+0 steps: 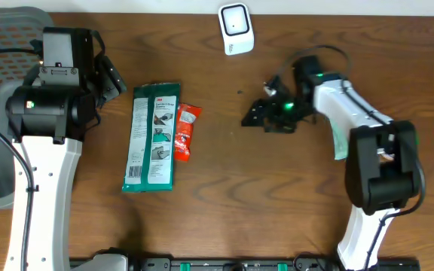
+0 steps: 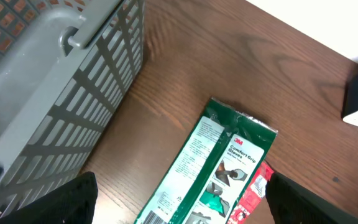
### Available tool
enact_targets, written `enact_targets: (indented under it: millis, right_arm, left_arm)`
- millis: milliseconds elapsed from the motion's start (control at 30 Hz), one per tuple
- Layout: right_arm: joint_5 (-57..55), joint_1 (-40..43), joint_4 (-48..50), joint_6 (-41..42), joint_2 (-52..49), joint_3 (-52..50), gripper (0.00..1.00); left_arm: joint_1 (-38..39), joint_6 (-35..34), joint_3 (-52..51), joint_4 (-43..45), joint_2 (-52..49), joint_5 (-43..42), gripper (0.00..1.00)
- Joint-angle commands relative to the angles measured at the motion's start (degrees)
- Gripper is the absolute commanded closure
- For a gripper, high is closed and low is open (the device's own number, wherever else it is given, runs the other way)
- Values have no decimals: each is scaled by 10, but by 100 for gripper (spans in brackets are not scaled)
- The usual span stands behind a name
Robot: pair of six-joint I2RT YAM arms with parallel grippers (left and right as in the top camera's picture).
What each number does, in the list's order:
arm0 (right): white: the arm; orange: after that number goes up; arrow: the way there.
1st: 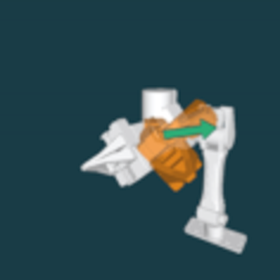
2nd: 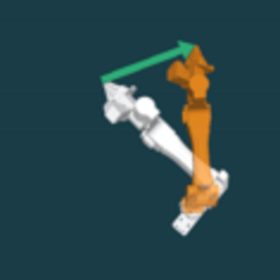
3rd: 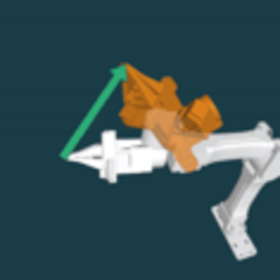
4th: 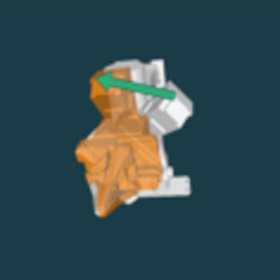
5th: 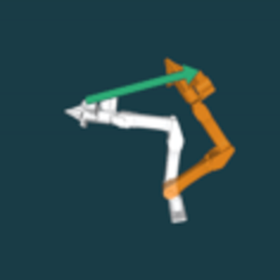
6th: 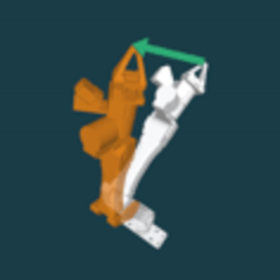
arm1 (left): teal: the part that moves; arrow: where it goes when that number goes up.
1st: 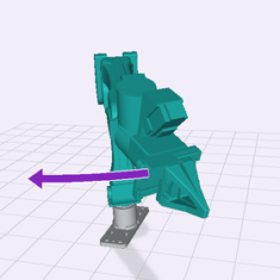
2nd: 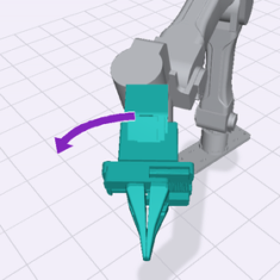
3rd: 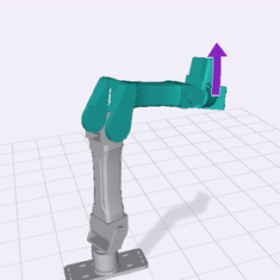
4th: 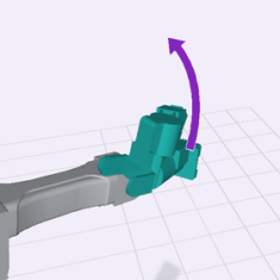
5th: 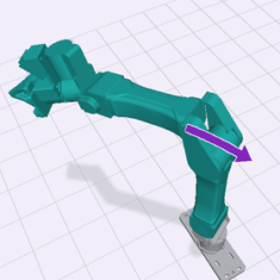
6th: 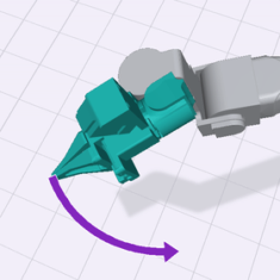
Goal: Scan the item barcode
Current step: 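Move the right gripper to the green glove packet and grasp it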
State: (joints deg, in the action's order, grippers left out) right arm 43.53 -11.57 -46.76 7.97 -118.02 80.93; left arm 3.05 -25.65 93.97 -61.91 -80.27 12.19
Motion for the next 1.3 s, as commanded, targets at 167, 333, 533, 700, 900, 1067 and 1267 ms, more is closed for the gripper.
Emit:
enact_targets:
  millis: [167, 333, 533, 700, 900, 1067, 1267]
  right_arm:
    - [16, -186, 190, 250, 14, -1, 14]
    - [-97, -254, 242, 343, 14, -1, 20]
    - [-167, -313, 264, 383, 11, -1, 27]
    - [-169, -341, 290, 383, 10, -1, 36]
    - [-207, -360, 292, 400, 7, -2, 46]
    - [-224, -368, 292, 402, 6, -3, 46]
    - [-235, -378, 296, 402, 6, -5, 43]
  left_arm:
    - [-2, 1, 9, -2, -2, 7, 13]
    - [-3, 1, 9, -2, -2, 7, 13]
    - [-2, 1, 9, -2, -2, 7, 13]
    - [-2, 1, 9, -2, -2, 7, 13]
    - [-2, 1, 9, -2, -2, 7, 13]
    - [-2, 1, 9, -2, -2, 7, 13]
    - [-2, 1, 9, -2, -2, 7, 13]
